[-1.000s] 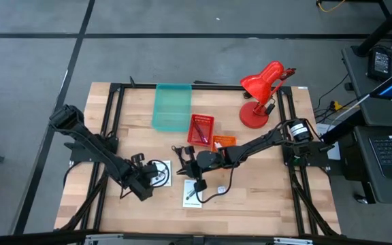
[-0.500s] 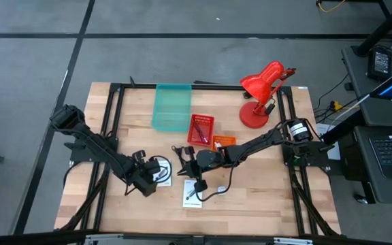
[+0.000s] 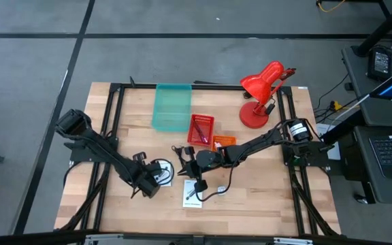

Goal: Pick and place items into bin
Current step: Put the left white card reader box into the blue bin

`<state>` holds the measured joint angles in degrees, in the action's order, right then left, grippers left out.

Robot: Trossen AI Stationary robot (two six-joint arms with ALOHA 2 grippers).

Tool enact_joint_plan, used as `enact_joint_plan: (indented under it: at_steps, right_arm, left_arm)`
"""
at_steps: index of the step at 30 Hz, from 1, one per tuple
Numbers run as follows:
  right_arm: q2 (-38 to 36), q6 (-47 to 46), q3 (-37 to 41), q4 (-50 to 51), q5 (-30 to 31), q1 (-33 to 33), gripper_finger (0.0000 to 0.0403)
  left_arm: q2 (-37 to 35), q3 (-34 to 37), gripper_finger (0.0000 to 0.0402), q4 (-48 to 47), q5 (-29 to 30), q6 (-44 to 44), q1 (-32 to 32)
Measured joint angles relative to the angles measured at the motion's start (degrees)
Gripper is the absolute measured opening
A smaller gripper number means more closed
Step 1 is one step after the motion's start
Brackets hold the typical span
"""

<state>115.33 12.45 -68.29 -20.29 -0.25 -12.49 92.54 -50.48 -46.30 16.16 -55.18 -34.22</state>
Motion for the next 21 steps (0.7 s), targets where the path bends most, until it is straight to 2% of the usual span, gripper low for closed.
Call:
enact_joint_plan:
  at_steps: [21]
  right_arm:
    - [0.00,0.00,0.02,0.00,0.04,0.48,0.0000]
  left_arm:
    - [0.06,0.00,0.0002,0.25,0.39,0.77,0.00]
